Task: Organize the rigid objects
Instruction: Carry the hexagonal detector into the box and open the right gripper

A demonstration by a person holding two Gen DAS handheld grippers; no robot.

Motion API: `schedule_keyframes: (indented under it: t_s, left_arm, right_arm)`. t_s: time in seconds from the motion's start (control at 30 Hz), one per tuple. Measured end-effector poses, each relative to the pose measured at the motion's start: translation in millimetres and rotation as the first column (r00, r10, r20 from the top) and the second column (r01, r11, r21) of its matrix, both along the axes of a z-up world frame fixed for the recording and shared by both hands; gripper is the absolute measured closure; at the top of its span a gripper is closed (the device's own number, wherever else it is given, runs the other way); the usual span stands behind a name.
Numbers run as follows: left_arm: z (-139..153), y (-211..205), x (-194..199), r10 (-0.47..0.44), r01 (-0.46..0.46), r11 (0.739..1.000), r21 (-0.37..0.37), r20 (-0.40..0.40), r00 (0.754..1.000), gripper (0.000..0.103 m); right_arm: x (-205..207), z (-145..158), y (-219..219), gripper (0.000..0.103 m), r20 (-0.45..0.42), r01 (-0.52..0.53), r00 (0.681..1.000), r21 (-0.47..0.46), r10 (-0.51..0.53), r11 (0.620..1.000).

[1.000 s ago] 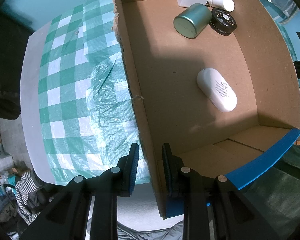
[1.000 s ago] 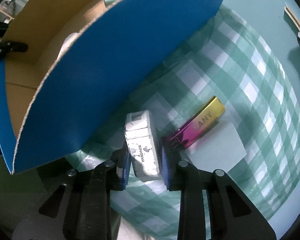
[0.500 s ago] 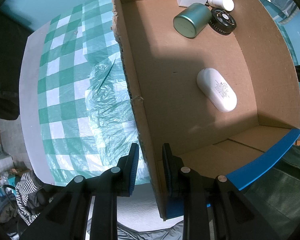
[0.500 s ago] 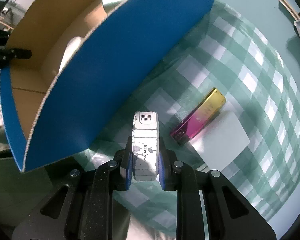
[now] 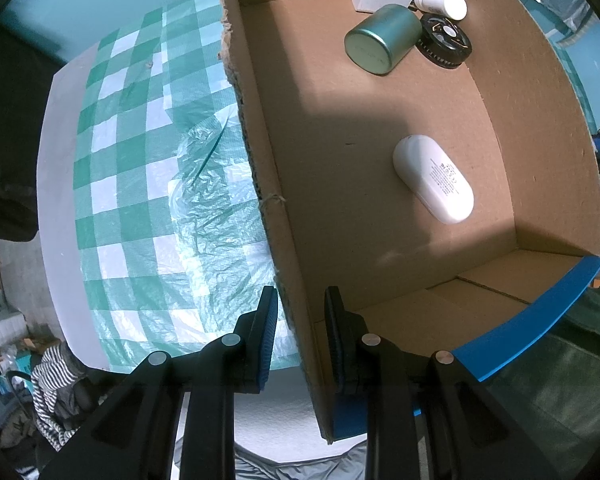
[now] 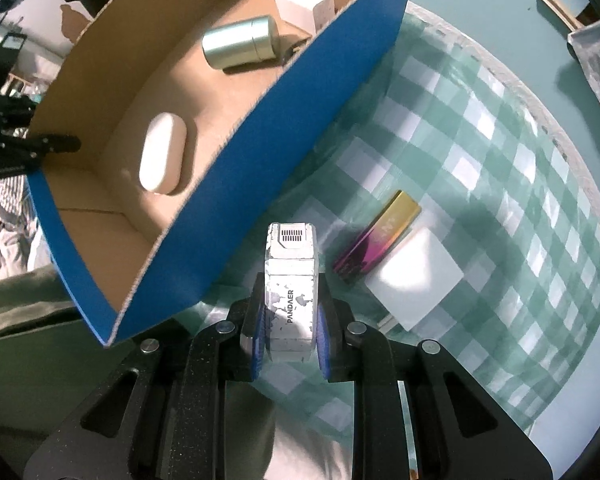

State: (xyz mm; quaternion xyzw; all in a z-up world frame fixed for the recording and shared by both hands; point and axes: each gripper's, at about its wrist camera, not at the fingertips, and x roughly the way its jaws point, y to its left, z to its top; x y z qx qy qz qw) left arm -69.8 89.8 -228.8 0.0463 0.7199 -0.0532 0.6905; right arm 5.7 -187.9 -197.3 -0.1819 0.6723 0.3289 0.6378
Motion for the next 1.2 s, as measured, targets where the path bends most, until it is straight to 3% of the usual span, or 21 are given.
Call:
schedule_keyframes:
  t_s: [0.47, 0.9, 1.2]
  left_arm:
    - [-0.3, -0.1, -0.4, -0.003, 0.003, 1.000, 0.001, -0.001, 1.000, 0.079]
    - [-0.7, -2.2, 0.2, -0.006, 0.006, 1.000, 0.007, -0.007, 1.000, 0.079]
    - [-1.0, -3.1, 2.1, 0.006, -0.006, 1.000, 0.007, -0.011, 1.000, 0.079]
  right_arm:
    - [26.3, 61.0, 8.7, 0.083, 0.026, 0.022, 0.999, 0.034, -0.023, 0.999]
    - [46.7, 75.2, 44.1, 0.083, 0.073, -0.028, 0.997, 0.033, 0.026, 0.999]
    - [58.9, 65.1, 77.0, 0.083, 0.063, -0.063, 0.996, 0.030, 0.061, 0.998]
